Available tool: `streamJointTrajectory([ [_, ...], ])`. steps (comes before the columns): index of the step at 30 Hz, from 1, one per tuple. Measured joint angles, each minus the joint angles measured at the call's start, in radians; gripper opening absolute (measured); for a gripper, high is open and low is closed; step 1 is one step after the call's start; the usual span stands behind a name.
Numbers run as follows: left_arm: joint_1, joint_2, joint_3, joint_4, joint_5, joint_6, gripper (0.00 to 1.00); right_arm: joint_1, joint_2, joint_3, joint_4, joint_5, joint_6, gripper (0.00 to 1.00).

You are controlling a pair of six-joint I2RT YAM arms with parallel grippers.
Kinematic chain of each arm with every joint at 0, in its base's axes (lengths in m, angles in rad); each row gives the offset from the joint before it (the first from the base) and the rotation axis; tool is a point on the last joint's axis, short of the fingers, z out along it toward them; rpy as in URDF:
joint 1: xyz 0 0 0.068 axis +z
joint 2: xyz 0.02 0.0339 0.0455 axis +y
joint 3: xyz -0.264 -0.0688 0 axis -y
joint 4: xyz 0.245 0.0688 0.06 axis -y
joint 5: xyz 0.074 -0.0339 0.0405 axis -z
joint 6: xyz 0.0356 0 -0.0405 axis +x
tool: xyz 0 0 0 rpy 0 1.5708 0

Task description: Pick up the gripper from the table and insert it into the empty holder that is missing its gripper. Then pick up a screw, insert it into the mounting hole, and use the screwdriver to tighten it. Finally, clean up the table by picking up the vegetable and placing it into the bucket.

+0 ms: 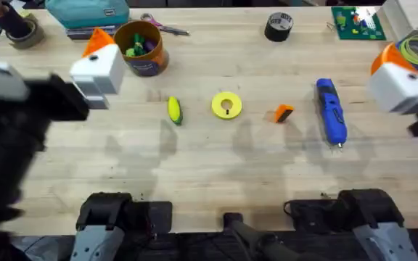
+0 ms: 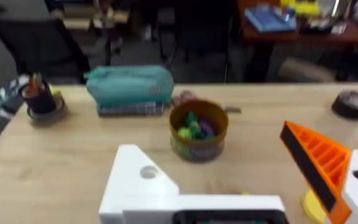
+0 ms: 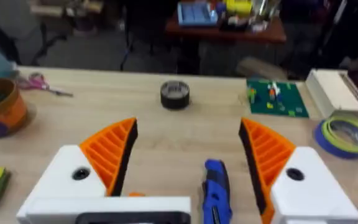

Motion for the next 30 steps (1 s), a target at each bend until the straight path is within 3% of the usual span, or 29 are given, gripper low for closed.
streamJointTrajectory([
  [6,0.000,0.277,0.286,-0.297,-0.001,0.004,0.985,0.000,0.300,0.309,-0.324,-0.004,0.000,0.997],
  [11,0.000,0.451,0.395,-0.433,-0.001,0.004,0.985,0.000,0.513,0.462,-0.516,-0.030,0.000,0.997],
  [19,0.000,0.616,0.407,-0.534,0.006,0.004,0.986,0.000,0.677,0.485,-0.604,-0.053,0.000,0.997],
  [30,0.000,0.691,0.407,-0.555,0.012,0.004,0.986,0.000,0.701,0.486,-0.618,-0.056,0.000,0.997],
])
